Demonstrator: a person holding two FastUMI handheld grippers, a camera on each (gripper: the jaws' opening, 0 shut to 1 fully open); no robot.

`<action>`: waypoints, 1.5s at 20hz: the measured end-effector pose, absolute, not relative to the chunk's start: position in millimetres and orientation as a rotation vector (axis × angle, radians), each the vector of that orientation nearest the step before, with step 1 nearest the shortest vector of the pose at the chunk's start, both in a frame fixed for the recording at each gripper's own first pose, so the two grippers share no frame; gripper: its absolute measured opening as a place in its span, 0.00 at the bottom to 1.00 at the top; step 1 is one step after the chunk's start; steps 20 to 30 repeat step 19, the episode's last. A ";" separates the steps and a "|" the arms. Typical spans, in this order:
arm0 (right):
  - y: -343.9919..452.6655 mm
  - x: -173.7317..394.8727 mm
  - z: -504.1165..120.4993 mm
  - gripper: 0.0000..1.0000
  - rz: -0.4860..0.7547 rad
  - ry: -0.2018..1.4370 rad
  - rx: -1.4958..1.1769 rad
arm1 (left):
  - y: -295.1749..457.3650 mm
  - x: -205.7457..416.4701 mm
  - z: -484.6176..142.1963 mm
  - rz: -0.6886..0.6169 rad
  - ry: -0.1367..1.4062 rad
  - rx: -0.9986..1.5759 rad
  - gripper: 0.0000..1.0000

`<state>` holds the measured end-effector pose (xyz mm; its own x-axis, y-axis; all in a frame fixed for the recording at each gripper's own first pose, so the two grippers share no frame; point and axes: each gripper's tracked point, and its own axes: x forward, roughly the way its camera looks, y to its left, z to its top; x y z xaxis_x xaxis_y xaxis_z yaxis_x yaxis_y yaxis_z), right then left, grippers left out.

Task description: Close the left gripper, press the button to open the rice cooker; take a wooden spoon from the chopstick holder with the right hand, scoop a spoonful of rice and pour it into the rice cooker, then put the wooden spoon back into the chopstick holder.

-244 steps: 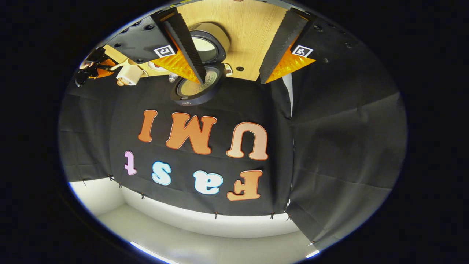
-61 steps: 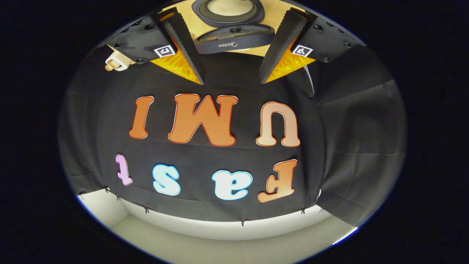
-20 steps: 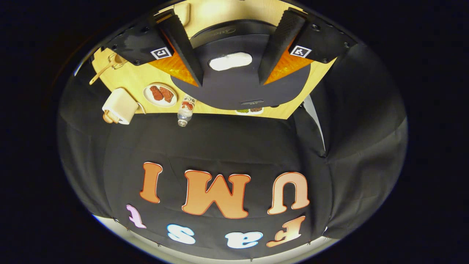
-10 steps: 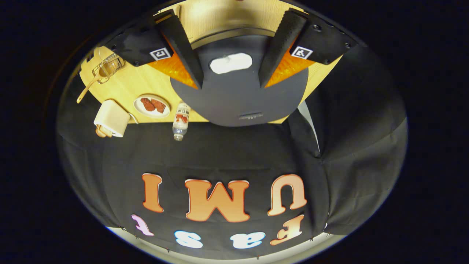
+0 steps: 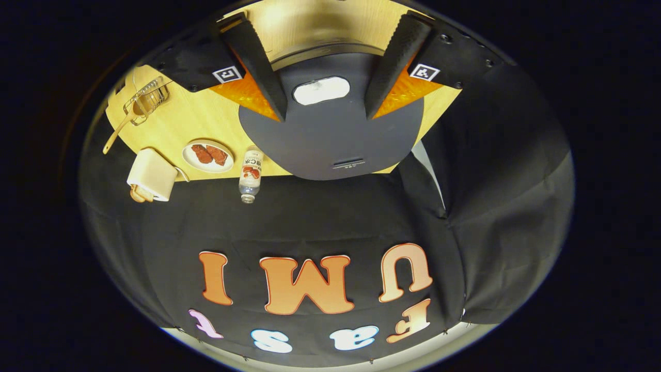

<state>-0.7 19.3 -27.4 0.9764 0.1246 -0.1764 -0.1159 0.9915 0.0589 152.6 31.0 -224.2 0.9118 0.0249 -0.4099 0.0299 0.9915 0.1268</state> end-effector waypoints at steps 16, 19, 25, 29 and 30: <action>15.2 10.1 58.8 0.95 0.127 -0.001 -0.009 | 95.5 40.3 94.7 0.038 0.026 0.059 0.97; 9.8 5.9 73.8 1.00 0.111 -0.038 -0.032 | 108.1 15.4 114.9 0.049 -0.010 0.047 1.00; 9.8 5.9 73.8 1.00 0.111 -0.038 -0.032 | 108.1 15.4 114.9 0.049 -0.010 0.047 1.00; 9.8 5.9 73.8 1.00 0.111 -0.038 -0.032 | 108.1 15.4 114.9 0.049 -0.010 0.047 1.00; 9.8 5.9 73.8 1.00 0.111 -0.038 -0.032 | 108.1 15.4 114.9 0.049 -0.010 0.047 1.00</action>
